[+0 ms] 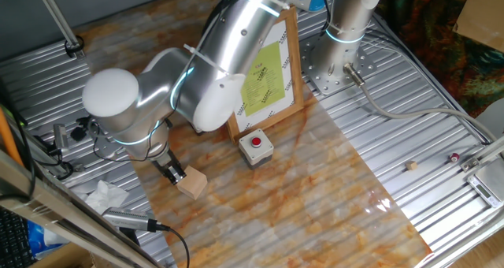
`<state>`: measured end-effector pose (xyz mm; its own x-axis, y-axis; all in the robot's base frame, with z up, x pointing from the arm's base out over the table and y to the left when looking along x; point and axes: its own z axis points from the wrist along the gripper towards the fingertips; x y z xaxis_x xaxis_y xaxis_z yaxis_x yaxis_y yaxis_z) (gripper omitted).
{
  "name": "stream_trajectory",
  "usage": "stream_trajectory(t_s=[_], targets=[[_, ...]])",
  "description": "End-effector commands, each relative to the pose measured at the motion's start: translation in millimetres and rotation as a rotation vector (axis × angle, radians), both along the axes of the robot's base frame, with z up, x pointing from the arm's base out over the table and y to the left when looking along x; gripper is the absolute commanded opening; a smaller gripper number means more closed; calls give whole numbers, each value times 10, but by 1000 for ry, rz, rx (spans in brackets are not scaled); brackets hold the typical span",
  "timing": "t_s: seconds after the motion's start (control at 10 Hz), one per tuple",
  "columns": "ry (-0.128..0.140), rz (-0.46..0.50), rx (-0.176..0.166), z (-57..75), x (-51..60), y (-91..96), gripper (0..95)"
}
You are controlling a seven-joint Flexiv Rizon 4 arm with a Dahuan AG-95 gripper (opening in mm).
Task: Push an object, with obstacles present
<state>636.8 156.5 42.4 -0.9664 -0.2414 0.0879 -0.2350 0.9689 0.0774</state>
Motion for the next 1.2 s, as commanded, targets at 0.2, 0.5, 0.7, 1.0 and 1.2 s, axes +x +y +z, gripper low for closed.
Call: stream_trajectory(t_s=[0.2, 0.5, 0.7, 1.0, 1.2], targets=[[19, 40, -6, -10, 18, 6, 0], [26, 67, -28, -10, 18, 6, 0], [24, 71, -25, -10, 18, 6, 0], [21, 75, -17, -10, 18, 6, 0], [14, 77, -18, -32, -4, 2, 0]])
